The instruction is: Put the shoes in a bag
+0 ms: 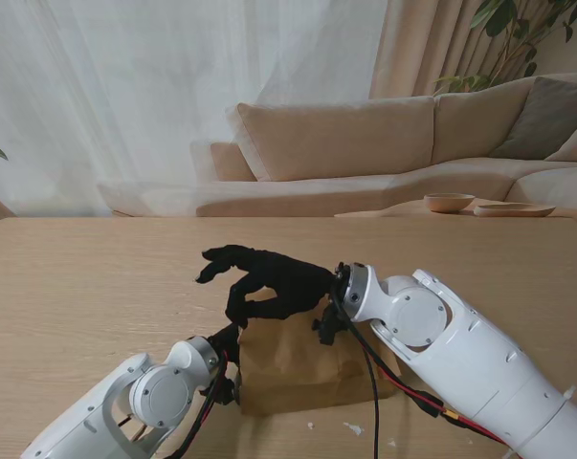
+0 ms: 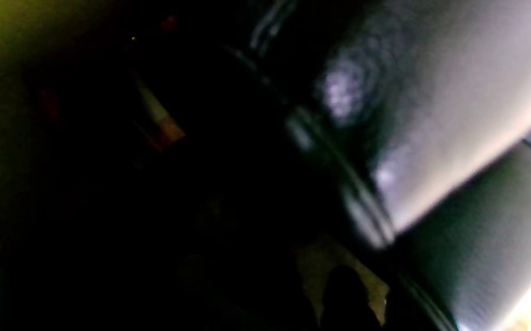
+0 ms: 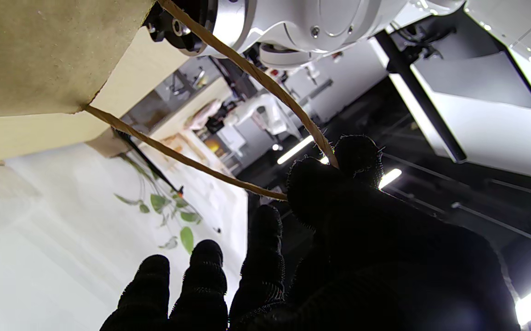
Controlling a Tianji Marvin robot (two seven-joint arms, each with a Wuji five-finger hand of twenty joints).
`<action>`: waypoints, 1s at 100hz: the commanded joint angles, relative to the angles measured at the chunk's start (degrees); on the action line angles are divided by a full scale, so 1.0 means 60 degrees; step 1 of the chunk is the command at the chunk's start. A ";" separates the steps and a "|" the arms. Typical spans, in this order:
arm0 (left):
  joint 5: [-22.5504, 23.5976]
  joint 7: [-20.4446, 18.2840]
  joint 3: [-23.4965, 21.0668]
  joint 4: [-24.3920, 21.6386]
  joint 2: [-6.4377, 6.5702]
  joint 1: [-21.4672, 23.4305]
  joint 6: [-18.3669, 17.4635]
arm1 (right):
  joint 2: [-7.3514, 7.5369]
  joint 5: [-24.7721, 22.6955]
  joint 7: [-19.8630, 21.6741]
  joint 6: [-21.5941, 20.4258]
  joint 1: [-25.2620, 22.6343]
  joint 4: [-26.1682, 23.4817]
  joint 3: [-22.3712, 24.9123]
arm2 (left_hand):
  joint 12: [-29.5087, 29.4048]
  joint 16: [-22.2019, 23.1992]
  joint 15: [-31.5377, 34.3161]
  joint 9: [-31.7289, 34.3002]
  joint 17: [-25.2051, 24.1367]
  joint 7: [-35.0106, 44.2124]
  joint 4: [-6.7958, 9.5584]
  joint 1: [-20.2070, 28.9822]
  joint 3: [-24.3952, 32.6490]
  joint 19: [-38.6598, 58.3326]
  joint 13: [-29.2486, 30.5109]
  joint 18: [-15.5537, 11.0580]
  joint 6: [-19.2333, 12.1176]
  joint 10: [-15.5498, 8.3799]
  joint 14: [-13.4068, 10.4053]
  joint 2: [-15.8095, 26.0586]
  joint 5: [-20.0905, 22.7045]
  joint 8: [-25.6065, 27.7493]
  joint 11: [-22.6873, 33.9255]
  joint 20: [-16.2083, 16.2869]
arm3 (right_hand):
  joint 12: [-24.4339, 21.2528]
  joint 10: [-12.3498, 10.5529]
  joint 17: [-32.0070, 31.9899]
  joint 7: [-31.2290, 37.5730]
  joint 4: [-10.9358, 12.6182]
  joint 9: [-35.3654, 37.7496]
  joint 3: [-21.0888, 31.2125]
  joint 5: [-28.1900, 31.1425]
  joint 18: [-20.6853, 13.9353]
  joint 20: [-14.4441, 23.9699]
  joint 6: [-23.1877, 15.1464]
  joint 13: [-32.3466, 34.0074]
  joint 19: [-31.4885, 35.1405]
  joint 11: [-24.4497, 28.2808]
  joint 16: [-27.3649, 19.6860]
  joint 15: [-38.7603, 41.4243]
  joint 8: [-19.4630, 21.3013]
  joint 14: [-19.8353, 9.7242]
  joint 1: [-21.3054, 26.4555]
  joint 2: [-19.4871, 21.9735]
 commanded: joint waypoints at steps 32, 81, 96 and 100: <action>-0.0568 -0.0903 -0.0735 -0.0495 0.0169 0.0391 -0.0069 | -0.0025 0.0011 0.0177 0.0140 -0.0176 -0.0096 0.0125 | 0.0616 0.0126 -0.0147 -0.0252 -0.0044 -0.0190 -0.0100 0.0783 -0.0479 -0.0389 -0.0154 0.0001 -0.0558 0.0005 -0.0163 0.0562 0.0200 0.0162 0.0267 -0.0005 | 0.0082 0.0065 -0.0189 0.0210 -0.0286 -0.0003 -0.0031 -0.0042 -0.0317 0.0217 -0.0182 0.0027 0.0092 -0.0003 0.0037 0.0062 -0.0013 -0.0195 0.0012 0.0211; -0.0518 -0.1744 -0.2397 -0.1035 0.0408 0.1413 -0.0964 | -0.0039 0.0054 0.0226 0.0352 -0.0325 -0.0126 0.0302 | 0.0654 0.0225 -0.0152 -0.0212 -0.0057 -0.0196 -0.0092 0.0764 -0.0717 -0.0420 -0.0149 -0.0003 -0.0609 0.0067 -0.0127 0.0676 0.0112 0.0188 0.0302 0.0130 | 0.0088 0.0126 -0.0214 0.0201 -0.0262 -0.0089 -0.0236 -0.0171 -0.0317 0.0282 -0.0151 0.0025 0.0153 0.0017 0.0008 0.0012 -0.0110 -0.0182 0.0094 0.0289; -0.0403 -0.1929 -0.3101 -0.1262 0.0452 0.1925 -0.1058 | -0.0102 0.0074 0.0128 0.0474 -0.0361 -0.0030 0.0325 | 0.0668 0.0296 -0.0135 -0.0199 -0.0057 -0.0273 -0.0087 0.0857 -0.0866 -0.0421 -0.0151 -0.0012 -0.0530 0.0120 -0.0097 0.0860 0.0159 0.0160 0.0387 0.0149 | 0.0089 0.0155 -0.0212 0.0131 -0.0253 -0.0102 -0.0325 -0.0243 -0.0328 0.0314 -0.0159 0.0021 0.0188 0.0025 0.0007 0.0010 -0.0218 -0.0172 0.0125 0.0294; -0.0322 -0.1920 -0.3294 -0.1296 0.0453 0.2057 -0.1127 | -0.0134 0.0065 0.0060 0.0508 -0.0360 0.0033 0.0318 | 0.0669 0.0310 -0.0133 -0.0191 -0.0058 -0.0283 -0.0079 0.0892 -0.0893 -0.0420 -0.0149 -0.0002 -0.0478 0.0173 -0.0078 0.0867 0.0176 0.0159 0.0402 0.0154 | 0.0092 0.0151 -0.0211 0.0107 -0.0254 -0.0090 -0.0359 -0.0258 -0.0326 0.0328 -0.0181 0.0023 0.0204 0.0034 0.0008 0.0012 -0.0260 -0.0170 0.0121 0.0284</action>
